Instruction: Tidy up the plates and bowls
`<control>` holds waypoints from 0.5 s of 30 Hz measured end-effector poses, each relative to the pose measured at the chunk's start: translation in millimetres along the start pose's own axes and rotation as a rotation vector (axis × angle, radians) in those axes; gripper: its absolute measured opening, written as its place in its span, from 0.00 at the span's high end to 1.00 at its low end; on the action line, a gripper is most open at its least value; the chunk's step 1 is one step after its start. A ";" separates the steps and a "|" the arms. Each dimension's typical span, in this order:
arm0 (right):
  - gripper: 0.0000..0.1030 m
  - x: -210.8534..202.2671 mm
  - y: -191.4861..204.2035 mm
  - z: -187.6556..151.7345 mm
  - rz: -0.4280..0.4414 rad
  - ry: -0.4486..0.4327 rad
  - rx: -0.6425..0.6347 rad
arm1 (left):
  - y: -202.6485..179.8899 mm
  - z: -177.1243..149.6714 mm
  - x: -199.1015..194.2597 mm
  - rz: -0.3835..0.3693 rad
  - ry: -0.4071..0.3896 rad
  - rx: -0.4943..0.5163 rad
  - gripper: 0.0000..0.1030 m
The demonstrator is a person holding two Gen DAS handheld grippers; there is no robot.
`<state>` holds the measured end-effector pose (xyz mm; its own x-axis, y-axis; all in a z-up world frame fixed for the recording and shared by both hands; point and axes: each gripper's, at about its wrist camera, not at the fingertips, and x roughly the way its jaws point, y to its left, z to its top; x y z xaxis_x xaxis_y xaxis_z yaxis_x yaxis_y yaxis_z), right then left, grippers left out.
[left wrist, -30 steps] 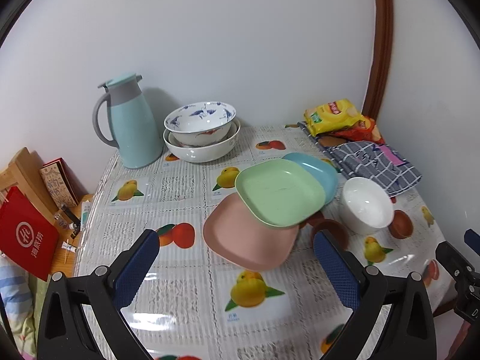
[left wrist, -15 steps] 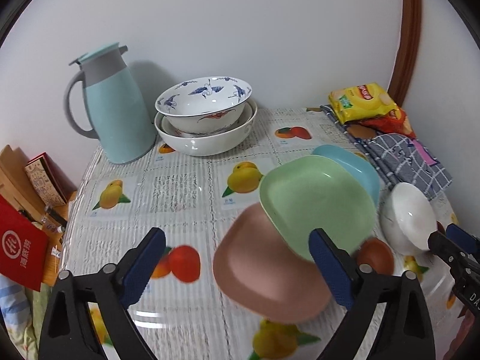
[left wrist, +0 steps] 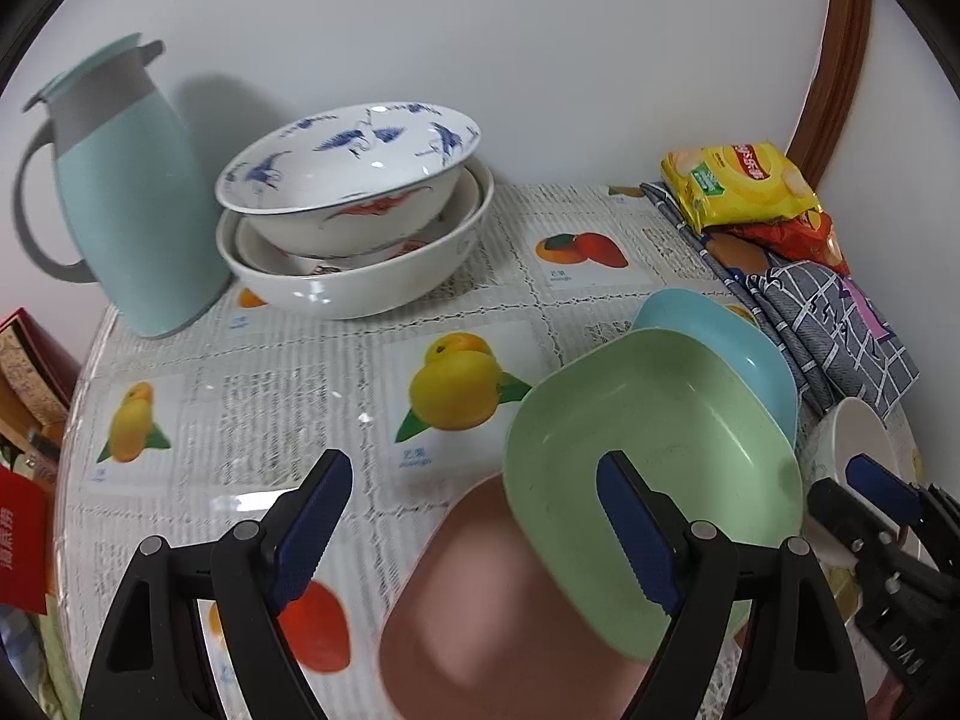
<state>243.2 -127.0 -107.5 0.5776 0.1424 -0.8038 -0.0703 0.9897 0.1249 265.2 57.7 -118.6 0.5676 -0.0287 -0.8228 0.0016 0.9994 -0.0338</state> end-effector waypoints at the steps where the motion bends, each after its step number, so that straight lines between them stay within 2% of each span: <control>1: 0.55 5.0 1.3 0.9 -0.012 0.006 -0.008 | -1.4 1.5 4.0 0.001 0.002 0.003 0.19; 4: 0.55 17.2 3.8 3.0 -0.024 0.025 -0.035 | -4.8 4.5 14.3 -0.006 0.012 0.007 0.20; 10: 0.68 36.9 8.5 3.7 -0.033 0.072 -0.043 | -9.1 4.2 32.5 -0.037 0.055 0.002 0.37; 12: 0.75 42.2 8.8 3.6 -0.030 0.086 -0.043 | -9.1 4.0 36.2 -0.044 0.062 0.000 0.52; 13: 0.78 44.2 8.5 3.7 -0.026 0.089 -0.040 | -8.8 3.7 37.5 -0.055 0.066 -0.003 0.56; 14: 0.85 44.6 8.2 3.6 -0.022 0.090 -0.036 | -9.2 3.5 38.6 -0.074 0.072 0.000 0.69; 15: 0.87 44.9 8.0 3.6 -0.015 0.089 -0.033 | -9.8 3.3 39.0 -0.095 0.075 0.003 0.81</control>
<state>271.5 -112.8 -140.5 0.5046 0.1273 -0.8539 -0.0895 0.9915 0.0949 290.1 46.8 -148.4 0.5020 -0.1245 -0.8558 0.0547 0.9922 -0.1123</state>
